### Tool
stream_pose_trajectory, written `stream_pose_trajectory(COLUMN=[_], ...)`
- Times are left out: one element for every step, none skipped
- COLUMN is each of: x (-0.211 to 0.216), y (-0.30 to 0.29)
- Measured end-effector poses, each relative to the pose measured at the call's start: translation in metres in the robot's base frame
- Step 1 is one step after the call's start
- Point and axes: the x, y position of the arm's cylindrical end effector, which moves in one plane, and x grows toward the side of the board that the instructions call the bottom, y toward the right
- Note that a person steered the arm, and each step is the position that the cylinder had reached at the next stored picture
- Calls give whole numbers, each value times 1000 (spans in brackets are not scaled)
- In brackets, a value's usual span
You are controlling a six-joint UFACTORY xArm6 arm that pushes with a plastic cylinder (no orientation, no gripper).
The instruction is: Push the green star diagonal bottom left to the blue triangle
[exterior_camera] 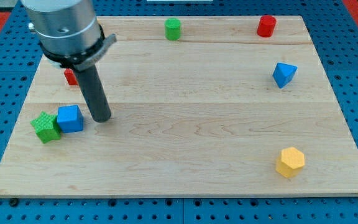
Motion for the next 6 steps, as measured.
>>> stream_pose_trajectory(x=[57, 91, 81, 75, 37, 9], y=[23, -13, -91, -136, -148, -156])
